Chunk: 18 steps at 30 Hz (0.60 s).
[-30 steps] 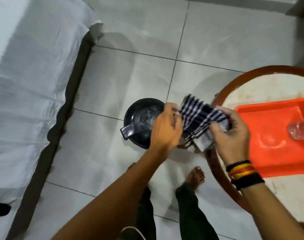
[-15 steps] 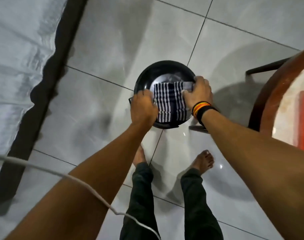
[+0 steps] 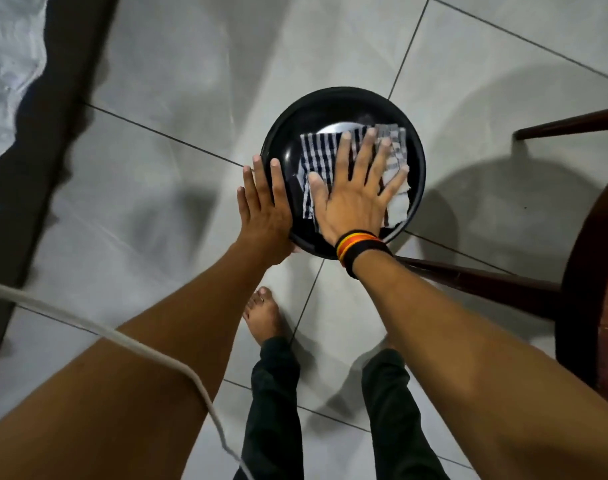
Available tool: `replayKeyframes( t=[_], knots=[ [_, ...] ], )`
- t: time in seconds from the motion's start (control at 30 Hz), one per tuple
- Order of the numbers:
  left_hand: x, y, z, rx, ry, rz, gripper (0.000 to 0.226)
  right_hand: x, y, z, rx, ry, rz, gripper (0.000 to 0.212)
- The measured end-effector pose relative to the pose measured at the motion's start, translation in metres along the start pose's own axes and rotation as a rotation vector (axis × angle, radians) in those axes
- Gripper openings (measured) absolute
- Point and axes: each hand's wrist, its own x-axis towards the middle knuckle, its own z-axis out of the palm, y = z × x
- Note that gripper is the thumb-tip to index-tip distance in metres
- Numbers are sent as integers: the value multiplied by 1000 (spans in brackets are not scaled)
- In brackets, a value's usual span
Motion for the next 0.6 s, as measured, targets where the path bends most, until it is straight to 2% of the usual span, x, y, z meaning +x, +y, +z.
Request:
replayKeyframes(
  t=[0.1, 0.2, 0.27, 0.33, 0.4, 0.43, 0.5, 0.6],
  knots=[
    [3, 4, 5, -19, 31, -74, 138, 6, 7, -1, -77, -22, -235, 69],
    [1, 5, 3, -12, 8, -100, 133, -19, 47, -7, -121, -92, -510, 65],
    [3, 5, 1, 3, -5, -80, 133, -35, 74, -10, -94, -134, -427, 64],
    [5, 4, 2, 4, 6, -73, 133, -27, 80, -13, 4, -112, -164, 64],
    [7, 5, 2, 15, 3, -71, 132, 4, 61, -19, 107, -68, 63, 67],
    [8, 5, 3, 17, -6, -83, 131, 23, 46, -20, 124, -49, 101, 68],
    [8, 7, 2, 10, -19, -117, 128, 48, 14, -20, 64, -44, 13, 69],
    [7, 11, -4, 37, -106, -160, 121, 37, -8, -13, -70, -74, -348, 65]
  ],
)
